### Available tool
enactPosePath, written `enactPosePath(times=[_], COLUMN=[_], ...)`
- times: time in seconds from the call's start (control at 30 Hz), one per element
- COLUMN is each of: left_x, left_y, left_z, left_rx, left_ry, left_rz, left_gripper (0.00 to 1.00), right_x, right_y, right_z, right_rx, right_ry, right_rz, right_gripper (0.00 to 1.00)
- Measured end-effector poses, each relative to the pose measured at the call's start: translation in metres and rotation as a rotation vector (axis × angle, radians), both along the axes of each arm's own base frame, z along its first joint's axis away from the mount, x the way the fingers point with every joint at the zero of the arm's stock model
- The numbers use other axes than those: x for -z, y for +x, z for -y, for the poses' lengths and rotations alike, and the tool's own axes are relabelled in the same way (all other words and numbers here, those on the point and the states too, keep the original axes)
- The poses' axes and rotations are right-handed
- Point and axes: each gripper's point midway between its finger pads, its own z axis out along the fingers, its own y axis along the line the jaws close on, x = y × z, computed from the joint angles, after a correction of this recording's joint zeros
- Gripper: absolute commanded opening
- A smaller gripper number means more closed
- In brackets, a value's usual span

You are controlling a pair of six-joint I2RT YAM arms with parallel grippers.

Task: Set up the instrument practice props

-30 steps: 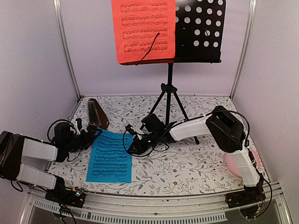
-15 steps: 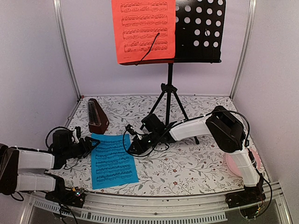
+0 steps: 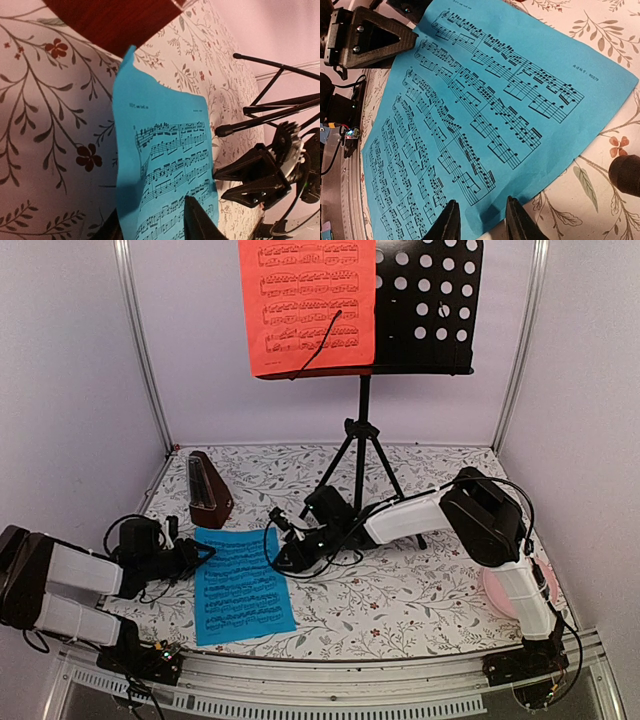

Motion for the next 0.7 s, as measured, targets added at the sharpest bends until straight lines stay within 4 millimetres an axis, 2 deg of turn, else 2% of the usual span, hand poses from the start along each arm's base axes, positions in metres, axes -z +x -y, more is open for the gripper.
enactPosePath(times=[0.1,0.17,0.27,0.33,0.43,0.5,0.7], left_x=[-0.007,-0.019,-0.047,-0.074,-0.114,-0.131,-0.138], left_y=[0.004,0.008,0.015,0.021,0.028,0.029,0.021], left_z=[-0.001,-0.003,-0.008,-0.011,-0.012,-0.011,0.001], left_rx=[0.002,-0.002,-0.018,-0.019,-0.006,0.009,0.112], left_ry=[0.017,0.039,0.078,0.116,0.166,0.179,0.214], left_rz=[0.020,0.054,0.129,0.198,0.291,0.328,0.302], left_gripper=[0.10,0.00,0.00,0.00,0.00,0.00,0.00], right_x=[-0.002,-0.004,-0.007,-0.016,-0.039,-0.063,-0.140], right_y=[-0.004,-0.009,-0.017,-0.024,-0.034,-0.038,-0.043], right_z=[0.003,0.007,0.015,0.020,0.027,0.029,0.031], right_rx=[-0.007,-0.009,-0.015,-0.028,-0.052,-0.068,-0.121], right_ry=[0.006,0.000,-0.005,0.004,0.039,0.081,0.207], right_rz=[-0.005,-0.014,-0.032,-0.043,-0.035,-0.011,0.128], right_gripper=[0.38,0.42,0.50,0.53,0.57,0.61,0.78])
